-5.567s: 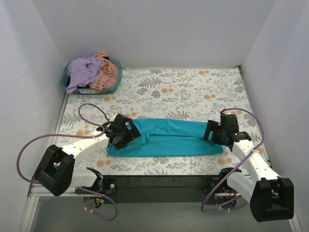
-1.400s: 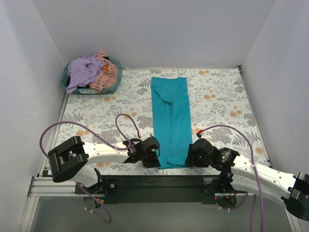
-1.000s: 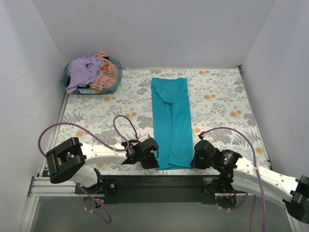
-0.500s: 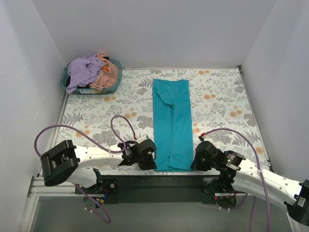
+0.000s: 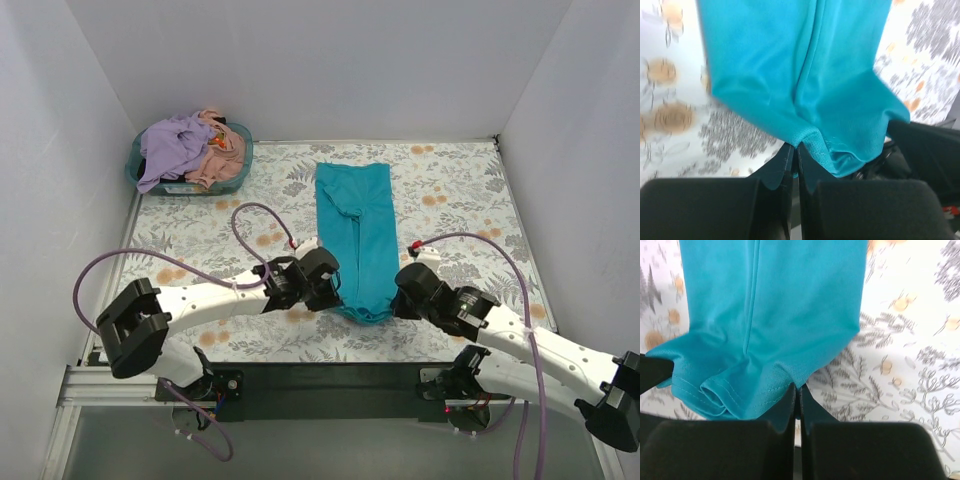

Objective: Fold and stack the t-shirts
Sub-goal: Fold the tshirt

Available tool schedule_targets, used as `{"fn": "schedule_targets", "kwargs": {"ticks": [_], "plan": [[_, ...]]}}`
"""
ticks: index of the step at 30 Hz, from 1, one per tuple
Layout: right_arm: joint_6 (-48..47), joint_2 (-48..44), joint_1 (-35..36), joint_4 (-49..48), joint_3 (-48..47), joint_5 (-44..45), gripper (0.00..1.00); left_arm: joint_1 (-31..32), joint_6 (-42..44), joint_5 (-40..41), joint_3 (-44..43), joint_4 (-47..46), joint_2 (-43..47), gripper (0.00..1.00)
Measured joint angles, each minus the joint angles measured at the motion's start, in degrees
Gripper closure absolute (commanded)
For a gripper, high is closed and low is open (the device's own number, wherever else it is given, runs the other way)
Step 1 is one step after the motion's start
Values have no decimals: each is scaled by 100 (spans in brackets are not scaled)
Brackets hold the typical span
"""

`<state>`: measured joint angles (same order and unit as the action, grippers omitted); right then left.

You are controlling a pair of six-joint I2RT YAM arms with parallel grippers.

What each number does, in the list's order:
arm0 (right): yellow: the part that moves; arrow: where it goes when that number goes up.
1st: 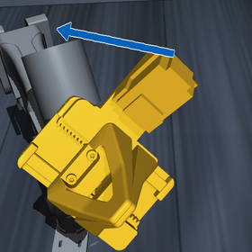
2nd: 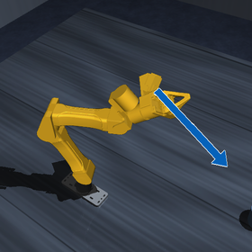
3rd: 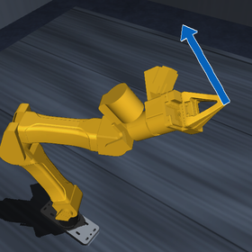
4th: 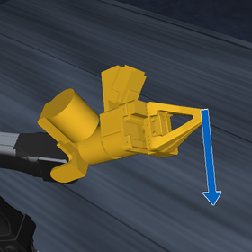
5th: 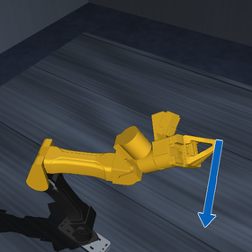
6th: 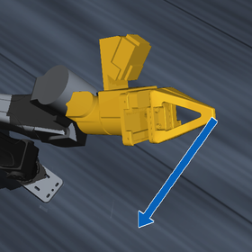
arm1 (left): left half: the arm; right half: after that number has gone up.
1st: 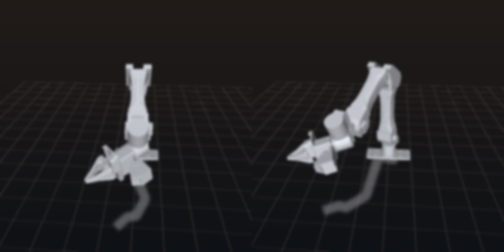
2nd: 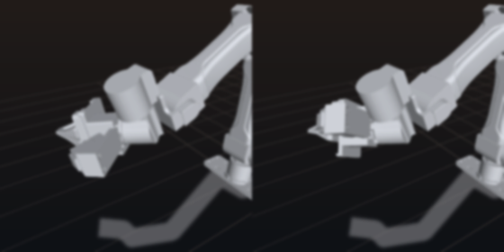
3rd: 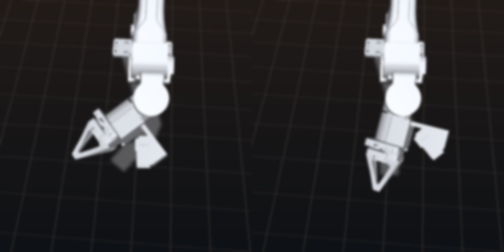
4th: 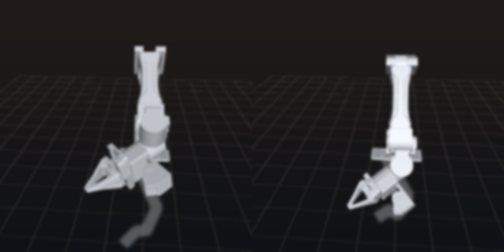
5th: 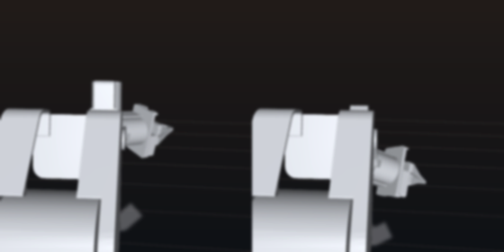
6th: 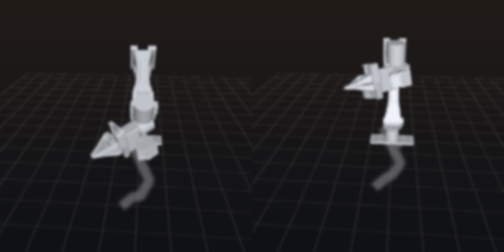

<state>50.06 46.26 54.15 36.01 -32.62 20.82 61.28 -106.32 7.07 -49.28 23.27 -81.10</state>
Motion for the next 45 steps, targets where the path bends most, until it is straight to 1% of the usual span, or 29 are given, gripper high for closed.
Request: {"fn": "schedule_targets", "kwargs": {"ticks": [4, 8, 14, 16, 20, 23, 28, 38, 40, 42, 43, 45], "plan": [[-376, 570, -490, -442, -339, 219, 99, -472, 278, 68, -463, 9, -363, 100], [-817, 1067, -1126, -1237, -597, 232, 99, -1019, 636, 98, -734, 0, -645, 100], [-1443, 1797, -1926, -2162, -1005, -59, 99, -1652, 1182, -4, -1676, -118, -1530, 100], [-1613, 2094, -2190, -2393, -1202, -219, 99, -1784, 1311, 2, -2004, -118, -1825, 100], [-1871, 2623, -2618, -2719, -1528, -623, 99, -1969, 1491, 15, -2361, -81, -2124, 100], [-2031, 3018, -2837, -2900, -1729, -918, 99, -2083, 1620, 22, -2625, -79, -2343, 100], [-2186, 3748, -3075, -3069, -2164, -1226, 99, -2286, 1775, 28, -3342, -50, -2970, 100], [-2363, 4905, -3338, -3373, -2905, -1480, 99, -2686, 1803, 33, -3851, 59, -3703, 100], [-2378, 5086, -3357, -3418, -3021, -1458, 99, -2743, 1801, 0, -3985, 63, -3840, 91], [-2404, 5296, -3375, -3451, -3174, -1434, 99, -2780, 1801, -20, -4105, 61, -3965, 78], [-2420, 5403, -3381, -3456, -3265, -1410, 89, -2798, 1803, -22, -4142, 70, -4015, 63], [-2441, 5602, -3401, -3458, -3442, -1384, 67, -2813, 1803, -28, -4245, 118, -4089, 48]]}}
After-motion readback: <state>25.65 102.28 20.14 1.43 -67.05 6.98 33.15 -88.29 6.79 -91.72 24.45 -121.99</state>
